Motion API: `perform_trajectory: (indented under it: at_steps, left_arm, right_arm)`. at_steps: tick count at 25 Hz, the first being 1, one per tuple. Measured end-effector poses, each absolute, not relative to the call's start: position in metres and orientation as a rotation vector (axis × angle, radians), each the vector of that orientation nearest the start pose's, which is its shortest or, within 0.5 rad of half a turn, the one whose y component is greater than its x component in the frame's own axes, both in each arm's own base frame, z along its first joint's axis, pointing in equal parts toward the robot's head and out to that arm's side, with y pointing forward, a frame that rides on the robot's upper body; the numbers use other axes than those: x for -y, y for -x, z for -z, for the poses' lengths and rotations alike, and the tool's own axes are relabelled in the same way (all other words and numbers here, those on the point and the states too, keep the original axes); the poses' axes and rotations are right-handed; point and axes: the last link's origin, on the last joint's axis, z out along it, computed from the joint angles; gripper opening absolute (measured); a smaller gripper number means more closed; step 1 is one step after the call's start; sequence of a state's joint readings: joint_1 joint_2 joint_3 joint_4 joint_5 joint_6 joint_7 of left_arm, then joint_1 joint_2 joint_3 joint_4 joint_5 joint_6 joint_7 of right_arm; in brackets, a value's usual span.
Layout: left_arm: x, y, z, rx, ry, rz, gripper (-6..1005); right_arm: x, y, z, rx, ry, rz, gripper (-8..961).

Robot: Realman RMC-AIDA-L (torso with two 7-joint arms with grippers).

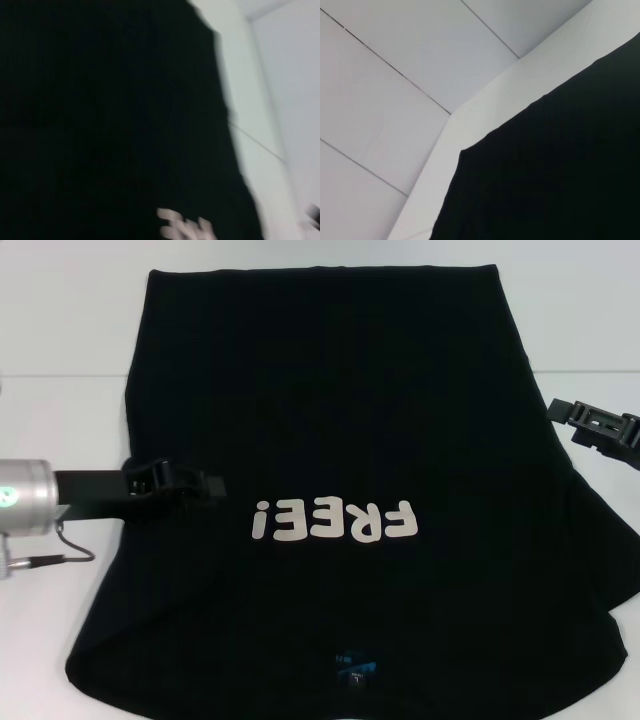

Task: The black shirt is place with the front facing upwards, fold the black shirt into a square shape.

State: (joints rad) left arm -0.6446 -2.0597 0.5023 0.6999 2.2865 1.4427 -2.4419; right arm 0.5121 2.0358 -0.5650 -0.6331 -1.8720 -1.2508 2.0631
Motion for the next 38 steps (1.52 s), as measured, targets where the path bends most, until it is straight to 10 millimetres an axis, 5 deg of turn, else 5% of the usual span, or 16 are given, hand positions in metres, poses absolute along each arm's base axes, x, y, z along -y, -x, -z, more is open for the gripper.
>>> perform_trajectory:
  at_steps: [4, 11, 15, 20, 25, 38]
  left_arm:
    - [-0.343, 0.267, -0.046, 1.638, 2.422, 0.811, 172]
    - [-0.312, 0.303, -0.062, 1.362, 2.361, 0.902, 454]
    - [-0.305, 0.306, -0.056, 1.324, 2.35, 0.92, 583]
    - [-0.307, 0.307, -0.054, 1.332, 2.319, 0.929, 732]
    - [-0.308, 0.307, -0.052, 1.326, 2.304, 0.93, 937]
    - [-0.302, 0.31, -0.043, 1.315, 2.285, 0.938, 950]
  right_arm:
    - [-0.371, -0.307, -0.055, -1.494, 2.021, -0.905, 907]
    - [-0.364, -0.314, -0.068, -1.479, 2.087, -0.831, 907]
    - [-0.356, -0.32, -0.098, -1.577, 2.142, -0.675, 907]
    - [-0.353, -0.324, -0.137, -1.711, 2.013, -0.41, 907]
    - [-0.355, -0.321, -0.144, -1.78, 1.962, -0.247, 907]
    - [-0.356, -0.335, -0.118, -1.922, 1.873, -0.167, 906]
